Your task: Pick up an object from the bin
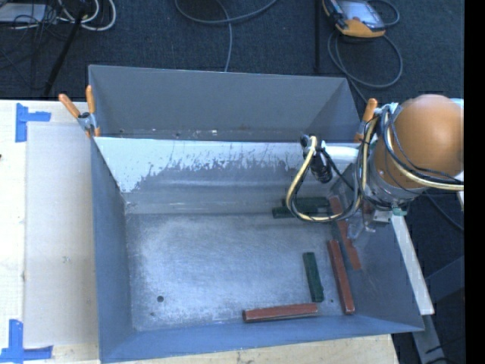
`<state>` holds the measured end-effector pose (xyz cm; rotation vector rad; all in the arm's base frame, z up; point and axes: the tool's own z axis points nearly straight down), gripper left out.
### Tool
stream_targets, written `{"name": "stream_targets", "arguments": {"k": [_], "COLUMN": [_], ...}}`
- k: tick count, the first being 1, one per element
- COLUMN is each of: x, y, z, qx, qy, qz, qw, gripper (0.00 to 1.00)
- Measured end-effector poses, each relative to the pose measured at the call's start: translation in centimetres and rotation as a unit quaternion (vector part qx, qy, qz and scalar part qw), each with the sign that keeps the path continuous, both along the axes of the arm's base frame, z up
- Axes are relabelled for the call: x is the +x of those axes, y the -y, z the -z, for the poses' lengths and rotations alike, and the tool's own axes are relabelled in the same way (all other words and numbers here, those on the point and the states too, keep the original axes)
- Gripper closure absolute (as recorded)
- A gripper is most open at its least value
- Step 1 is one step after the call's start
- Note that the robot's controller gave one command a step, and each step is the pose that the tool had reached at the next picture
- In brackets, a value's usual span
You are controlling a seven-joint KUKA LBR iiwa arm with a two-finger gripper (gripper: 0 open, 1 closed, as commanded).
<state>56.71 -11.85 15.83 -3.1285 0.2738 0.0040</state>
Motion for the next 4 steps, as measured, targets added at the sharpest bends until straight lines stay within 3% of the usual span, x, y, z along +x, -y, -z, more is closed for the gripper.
{"name": "stream_targets", "arguments": {"k": [1, 2, 3, 4], "x": [-2.9, -8.0, -7.4, -8.2], "y": [-0.1, -2.3, -1.4, -3.2], "z": [-1.4, -2.8, -0.5, -6.3], "qx": [0.001, 0.001, 0.001, 0.001], "qy": [-0.0011, -0.0029, -0.0017, 0.0014], "qz": [-0.086, -0.089, -0.201, -0.19], "qw": [0.9963, 0.996, 0.9796, 0.9817], "gripper": [1.0, 1.0, 1.0, 1.0]}}
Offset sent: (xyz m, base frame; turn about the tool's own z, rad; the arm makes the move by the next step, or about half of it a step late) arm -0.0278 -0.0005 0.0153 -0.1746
